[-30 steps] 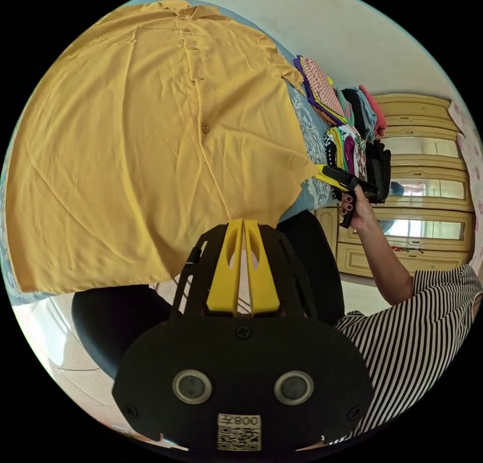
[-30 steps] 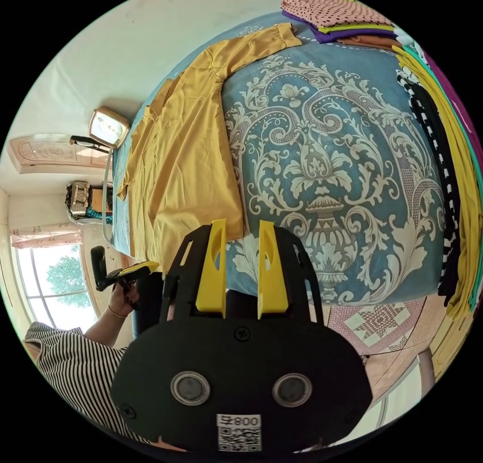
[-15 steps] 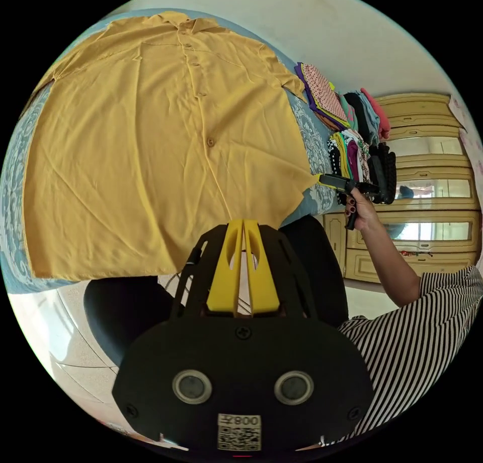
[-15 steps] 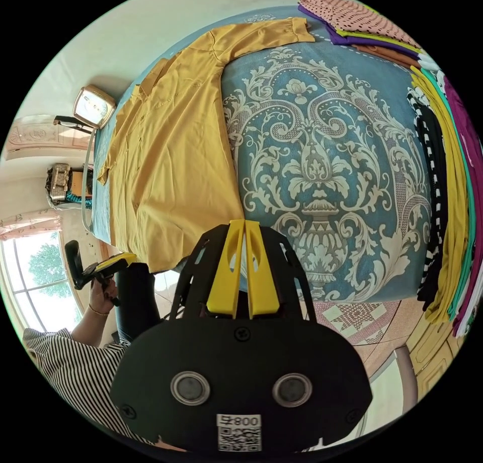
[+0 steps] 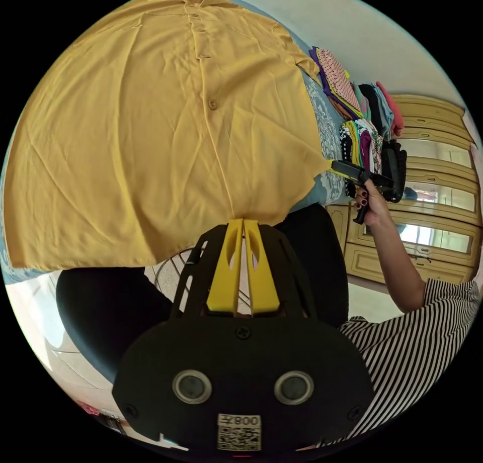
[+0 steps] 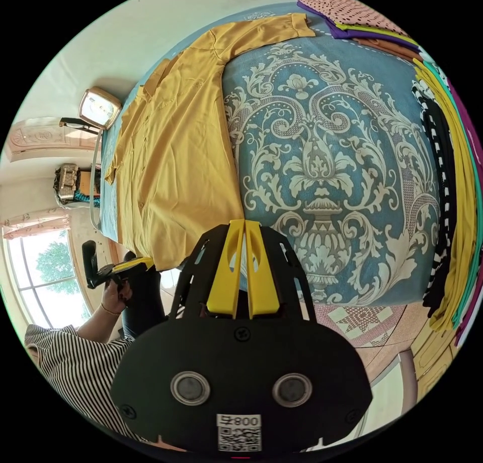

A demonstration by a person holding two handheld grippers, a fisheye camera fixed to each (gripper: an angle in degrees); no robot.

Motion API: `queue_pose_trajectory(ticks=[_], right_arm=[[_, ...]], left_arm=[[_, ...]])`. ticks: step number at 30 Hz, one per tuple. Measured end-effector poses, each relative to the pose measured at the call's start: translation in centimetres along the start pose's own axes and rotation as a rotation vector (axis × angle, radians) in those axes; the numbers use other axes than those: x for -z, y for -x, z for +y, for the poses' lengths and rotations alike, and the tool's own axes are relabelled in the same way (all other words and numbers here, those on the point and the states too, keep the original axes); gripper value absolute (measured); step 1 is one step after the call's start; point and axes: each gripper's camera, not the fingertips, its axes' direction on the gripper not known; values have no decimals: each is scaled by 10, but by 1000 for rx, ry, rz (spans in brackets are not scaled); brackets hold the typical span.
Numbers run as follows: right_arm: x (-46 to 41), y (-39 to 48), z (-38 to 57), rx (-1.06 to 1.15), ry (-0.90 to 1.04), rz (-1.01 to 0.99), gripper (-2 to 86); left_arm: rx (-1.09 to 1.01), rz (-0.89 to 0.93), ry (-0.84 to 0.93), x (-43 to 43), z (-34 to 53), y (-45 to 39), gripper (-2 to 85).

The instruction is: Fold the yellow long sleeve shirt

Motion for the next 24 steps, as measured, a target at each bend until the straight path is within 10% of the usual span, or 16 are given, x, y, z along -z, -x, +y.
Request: queue_pose_trajectory(ticks=[24], right_arm=[[-8, -22, 18, 24, 1, -57, 2]], left_arm=[[-85, -202, -191, 163, -51, 7, 7]])
